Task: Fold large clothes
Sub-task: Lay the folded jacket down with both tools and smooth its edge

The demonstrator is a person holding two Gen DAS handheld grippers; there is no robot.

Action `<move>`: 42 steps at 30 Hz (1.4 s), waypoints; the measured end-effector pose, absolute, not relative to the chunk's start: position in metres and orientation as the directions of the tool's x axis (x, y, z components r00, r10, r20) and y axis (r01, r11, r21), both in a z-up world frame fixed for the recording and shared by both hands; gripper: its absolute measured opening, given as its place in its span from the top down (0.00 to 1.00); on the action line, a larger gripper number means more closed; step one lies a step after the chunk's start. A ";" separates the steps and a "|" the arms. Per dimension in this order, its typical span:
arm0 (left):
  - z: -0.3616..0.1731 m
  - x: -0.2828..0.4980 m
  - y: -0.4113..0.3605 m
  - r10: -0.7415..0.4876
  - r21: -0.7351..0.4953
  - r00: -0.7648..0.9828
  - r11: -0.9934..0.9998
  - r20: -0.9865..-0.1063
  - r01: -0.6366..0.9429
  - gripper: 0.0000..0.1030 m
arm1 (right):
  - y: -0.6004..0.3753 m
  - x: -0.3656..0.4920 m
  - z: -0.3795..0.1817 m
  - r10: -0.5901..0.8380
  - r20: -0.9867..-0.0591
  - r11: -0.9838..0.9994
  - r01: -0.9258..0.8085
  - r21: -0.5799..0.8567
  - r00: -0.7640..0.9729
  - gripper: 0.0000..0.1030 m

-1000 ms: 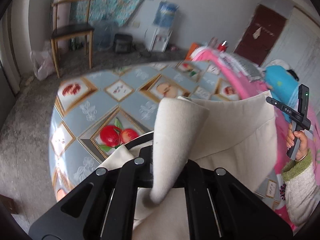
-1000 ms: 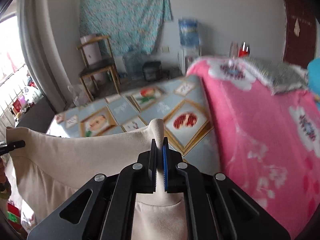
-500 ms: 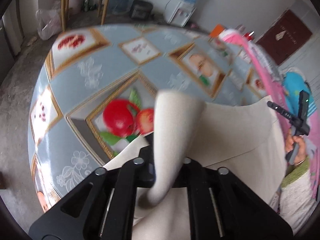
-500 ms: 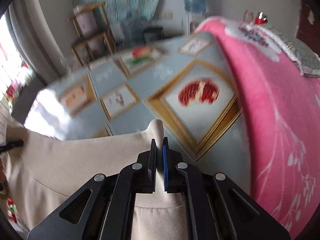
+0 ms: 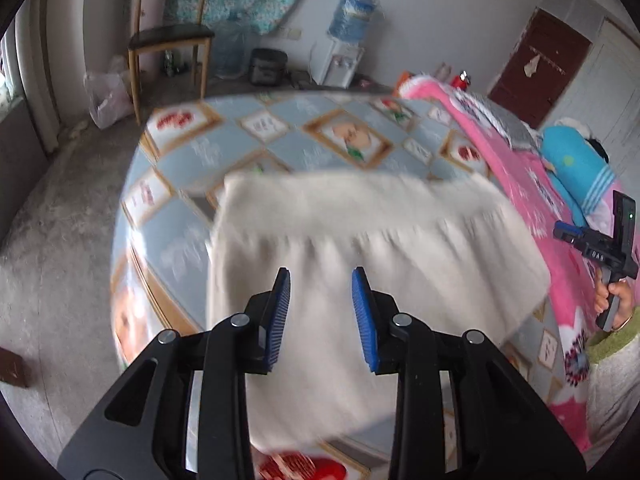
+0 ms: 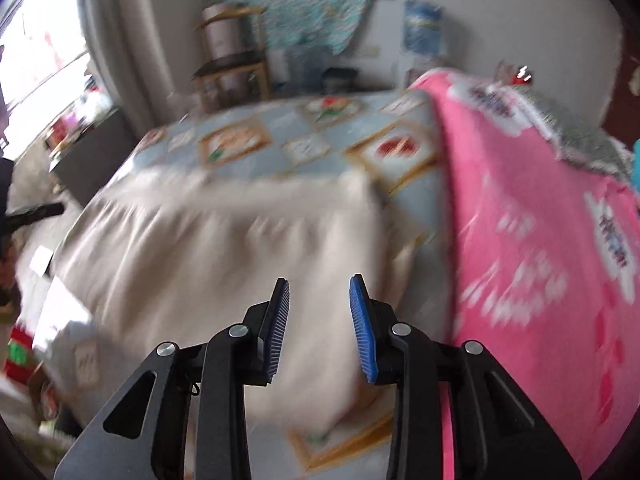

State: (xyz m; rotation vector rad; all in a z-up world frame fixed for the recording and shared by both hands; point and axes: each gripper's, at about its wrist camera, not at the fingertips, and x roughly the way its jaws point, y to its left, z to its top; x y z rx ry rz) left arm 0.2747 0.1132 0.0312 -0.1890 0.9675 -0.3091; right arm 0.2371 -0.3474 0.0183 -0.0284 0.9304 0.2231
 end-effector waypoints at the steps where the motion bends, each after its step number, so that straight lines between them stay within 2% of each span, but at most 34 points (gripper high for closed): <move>1: 0.023 0.267 0.111 -0.336 -0.295 0.519 0.942 -0.786 0.163 0.70 | -0.343 0.228 0.007 0.176 -0.813 0.976 -0.207 0.070 0.555 0.70; 4: -0.020 0.248 0.107 -0.236 -0.219 0.456 0.972 -0.858 0.091 0.70 | -0.348 0.212 -0.046 0.136 -0.860 0.987 -0.142 0.075 0.492 0.69; 7: -0.030 0.237 0.112 -0.208 -0.190 0.482 0.978 -0.851 0.086 0.70 | -0.360 0.212 -0.043 0.185 -0.843 0.983 -0.096 0.159 0.504 0.69; 8: -0.024 0.235 0.113 -0.203 -0.191 0.483 0.979 -0.852 0.075 0.71 | -0.357 0.213 -0.039 0.164 -0.849 0.986 -0.084 0.141 0.503 0.69; 10: -0.009 0.227 0.114 -0.213 -0.198 0.516 0.976 -0.830 0.086 0.72 | -0.342 0.207 -0.020 0.090 -0.839 0.995 -0.087 0.051 0.536 0.69; 14: 0.006 0.213 0.092 -0.240 -0.180 0.549 0.970 -0.800 0.162 0.72 | -0.300 0.198 -0.005 0.190 -0.783 0.979 -0.173 0.107 0.593 0.68; 18: -0.023 0.215 0.067 -0.207 -0.136 0.503 0.975 -0.839 0.175 0.71 | -0.262 0.203 -0.041 0.125 -0.820 0.979 -0.202 0.011 0.559 0.67; 20: -0.024 0.206 0.069 -0.222 -0.152 0.528 0.973 -0.820 0.173 0.70 | -0.260 0.191 -0.051 0.107 -0.797 0.974 -0.225 -0.037 0.594 0.67; 23: -0.023 0.200 0.077 -0.241 -0.179 0.519 0.970 -0.820 0.167 0.69 | -0.269 0.189 -0.048 0.133 -0.812 0.979 -0.203 0.018 0.568 0.67; 26: -0.008 0.200 0.073 -0.222 -0.143 0.554 0.973 -0.802 0.183 0.69 | -0.265 0.189 -0.036 0.111 -0.824 0.984 -0.178 0.012 0.556 0.67; 29: 0.003 0.210 0.056 -0.272 -0.165 0.574 0.959 -0.772 0.232 0.66 | -0.248 0.197 -0.018 0.207 -0.773 0.973 -0.210 0.097 0.600 0.66; 32: -0.005 0.225 0.029 -0.290 -0.175 0.533 0.951 -0.795 0.255 0.65 | -0.214 0.205 -0.023 0.206 -0.771 0.964 -0.261 0.054 0.602 0.66; 35: -0.028 0.227 0.015 -0.252 -0.141 0.498 0.958 -0.830 0.250 0.65 | -0.195 0.202 -0.052 0.121 -0.812 0.956 -0.287 -0.060 0.571 0.66; 40: -0.020 0.215 0.023 -0.285 -0.167 0.522 0.950 -0.804 0.263 0.65 | -0.218 0.194 -0.040 0.162 -0.813 0.969 -0.247 0.024 0.559 0.65; 42: -0.012 0.215 0.033 -0.280 -0.168 0.554 0.955 -0.784 0.244 0.65 | -0.239 0.198 -0.024 0.116 -0.784 0.983 -0.186 0.001 0.610 0.65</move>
